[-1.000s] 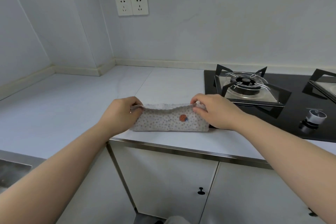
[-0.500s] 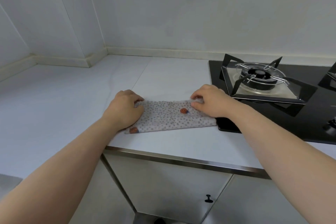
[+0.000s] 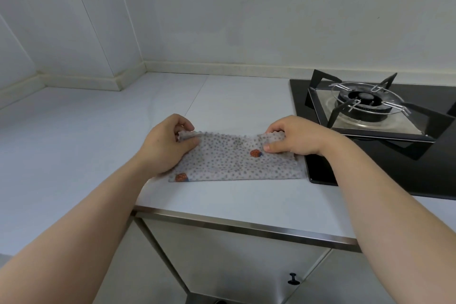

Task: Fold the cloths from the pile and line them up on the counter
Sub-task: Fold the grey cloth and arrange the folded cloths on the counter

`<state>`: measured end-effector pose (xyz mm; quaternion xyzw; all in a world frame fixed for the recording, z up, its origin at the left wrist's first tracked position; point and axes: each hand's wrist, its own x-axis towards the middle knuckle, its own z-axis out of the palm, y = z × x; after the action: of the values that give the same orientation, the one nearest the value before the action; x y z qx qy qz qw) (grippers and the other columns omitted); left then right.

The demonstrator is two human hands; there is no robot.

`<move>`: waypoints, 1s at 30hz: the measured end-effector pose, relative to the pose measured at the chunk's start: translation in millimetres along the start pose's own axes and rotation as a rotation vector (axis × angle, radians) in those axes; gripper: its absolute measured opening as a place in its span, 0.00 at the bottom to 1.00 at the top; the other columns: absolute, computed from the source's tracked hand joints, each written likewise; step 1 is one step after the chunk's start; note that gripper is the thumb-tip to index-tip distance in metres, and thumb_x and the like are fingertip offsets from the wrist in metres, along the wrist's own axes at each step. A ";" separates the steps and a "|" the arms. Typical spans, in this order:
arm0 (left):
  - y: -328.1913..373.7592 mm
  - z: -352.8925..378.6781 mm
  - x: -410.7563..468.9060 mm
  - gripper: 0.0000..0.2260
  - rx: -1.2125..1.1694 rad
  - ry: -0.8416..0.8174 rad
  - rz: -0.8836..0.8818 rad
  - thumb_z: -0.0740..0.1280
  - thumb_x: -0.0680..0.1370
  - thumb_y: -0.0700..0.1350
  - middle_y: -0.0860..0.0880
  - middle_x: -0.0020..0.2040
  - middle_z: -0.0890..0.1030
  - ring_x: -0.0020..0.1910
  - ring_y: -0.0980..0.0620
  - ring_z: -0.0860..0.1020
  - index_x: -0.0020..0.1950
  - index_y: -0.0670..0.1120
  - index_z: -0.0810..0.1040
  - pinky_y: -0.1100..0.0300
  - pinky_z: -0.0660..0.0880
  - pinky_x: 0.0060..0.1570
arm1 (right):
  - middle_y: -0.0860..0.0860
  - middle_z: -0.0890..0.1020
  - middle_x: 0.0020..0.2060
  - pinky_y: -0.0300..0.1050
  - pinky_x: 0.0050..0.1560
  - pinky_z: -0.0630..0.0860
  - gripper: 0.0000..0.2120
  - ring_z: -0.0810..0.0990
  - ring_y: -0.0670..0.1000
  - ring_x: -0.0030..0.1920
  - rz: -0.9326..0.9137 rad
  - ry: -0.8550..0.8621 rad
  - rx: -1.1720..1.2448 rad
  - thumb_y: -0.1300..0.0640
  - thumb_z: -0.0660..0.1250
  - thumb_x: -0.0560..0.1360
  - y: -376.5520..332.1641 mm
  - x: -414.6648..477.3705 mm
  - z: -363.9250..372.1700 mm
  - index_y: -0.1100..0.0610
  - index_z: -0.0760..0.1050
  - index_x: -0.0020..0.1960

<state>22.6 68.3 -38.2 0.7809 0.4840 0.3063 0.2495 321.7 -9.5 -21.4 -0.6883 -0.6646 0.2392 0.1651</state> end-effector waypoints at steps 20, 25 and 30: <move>-6.7 1.4 -0.5 0.09 -0.341 0.036 -0.098 0.75 0.75 0.42 0.53 0.33 0.82 0.33 0.60 0.77 0.53 0.50 0.83 0.69 0.74 0.37 | 0.47 0.85 0.36 0.39 0.51 0.76 0.05 0.79 0.40 0.39 0.001 0.217 0.400 0.51 0.78 0.69 -1.7 -4.8 -2.0 0.49 0.86 0.45; -5.8 1.6 -0.7 0.08 -0.384 0.021 -0.109 0.74 0.75 0.39 0.44 0.39 0.84 0.38 0.56 0.79 0.52 0.50 0.83 0.60 0.78 0.45 | 0.38 0.76 0.23 0.31 0.35 0.67 0.09 0.73 0.35 0.29 -0.020 0.273 0.270 0.46 0.77 0.69 -1.6 -0.6 0.5 0.52 0.84 0.41; -6.8 2.2 -1.0 0.08 -0.399 0.028 -0.116 0.73 0.76 0.38 0.45 0.41 0.84 0.40 0.55 0.81 0.52 0.50 0.83 0.60 0.79 0.46 | 0.47 0.84 0.33 0.29 0.44 0.73 0.08 0.78 0.40 0.35 -0.016 0.176 0.360 0.49 0.78 0.69 -0.9 -2.9 -4.8 0.52 0.86 0.45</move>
<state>19.7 70.0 -44.6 0.6826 0.4611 0.3919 0.4097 323.5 -11.9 -16.6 -0.6606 -0.5994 0.2919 0.3451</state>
